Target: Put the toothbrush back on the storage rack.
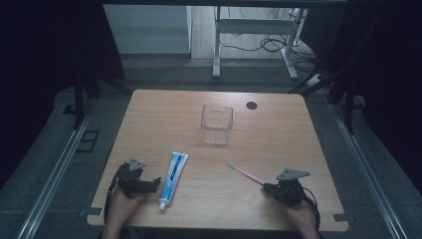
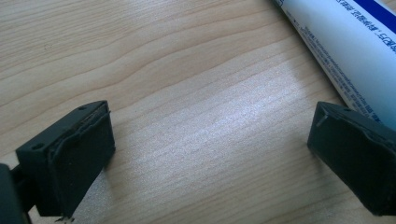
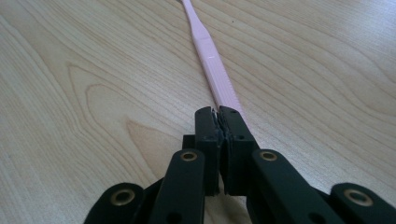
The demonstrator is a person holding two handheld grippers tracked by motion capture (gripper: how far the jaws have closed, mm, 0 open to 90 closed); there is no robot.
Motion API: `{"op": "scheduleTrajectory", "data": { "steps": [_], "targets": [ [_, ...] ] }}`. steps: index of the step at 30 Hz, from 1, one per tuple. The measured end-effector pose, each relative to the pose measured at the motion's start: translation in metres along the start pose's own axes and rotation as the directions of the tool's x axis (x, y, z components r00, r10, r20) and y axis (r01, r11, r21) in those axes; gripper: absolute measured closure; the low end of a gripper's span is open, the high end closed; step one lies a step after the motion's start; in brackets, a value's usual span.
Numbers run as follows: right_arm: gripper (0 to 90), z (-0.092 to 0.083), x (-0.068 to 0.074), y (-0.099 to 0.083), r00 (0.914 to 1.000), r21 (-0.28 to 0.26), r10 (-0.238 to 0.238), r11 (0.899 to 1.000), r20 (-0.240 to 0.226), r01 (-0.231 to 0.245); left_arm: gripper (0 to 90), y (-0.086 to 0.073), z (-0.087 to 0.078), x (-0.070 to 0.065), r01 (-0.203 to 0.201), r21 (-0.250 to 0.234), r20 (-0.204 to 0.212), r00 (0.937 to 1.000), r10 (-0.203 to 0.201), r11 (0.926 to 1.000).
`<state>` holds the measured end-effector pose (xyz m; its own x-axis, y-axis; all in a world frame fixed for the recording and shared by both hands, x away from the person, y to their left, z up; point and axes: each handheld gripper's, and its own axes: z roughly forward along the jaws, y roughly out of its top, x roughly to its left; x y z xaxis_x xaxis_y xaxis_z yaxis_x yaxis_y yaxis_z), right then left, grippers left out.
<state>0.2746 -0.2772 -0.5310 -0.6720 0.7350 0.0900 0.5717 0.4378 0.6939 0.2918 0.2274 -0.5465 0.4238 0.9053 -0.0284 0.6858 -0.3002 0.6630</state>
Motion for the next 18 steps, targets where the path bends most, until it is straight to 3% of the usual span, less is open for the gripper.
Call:
{"op": "scheduleTrajectory", "data": {
  "steps": [12, 18],
  "targets": [
    [77.7, -0.007, 0.001, 0.004, 1.0000, -0.028, -0.004, 1.000, -0.007, 0.004, 0.7, 0.000, 0.000, 0.000, 0.000, 0.000, 0.000, 1.0000, 0.000, 1.0000],
    [72.7, -0.008, 0.002, 0.011, 0.9997, -0.008, -0.010, 1.000, -0.023, 0.009, 0.8, 0.000, 0.000, 0.000, 0.002, -0.001, -0.004, 1.0000, -0.002, 1.0000]
  ]
}}
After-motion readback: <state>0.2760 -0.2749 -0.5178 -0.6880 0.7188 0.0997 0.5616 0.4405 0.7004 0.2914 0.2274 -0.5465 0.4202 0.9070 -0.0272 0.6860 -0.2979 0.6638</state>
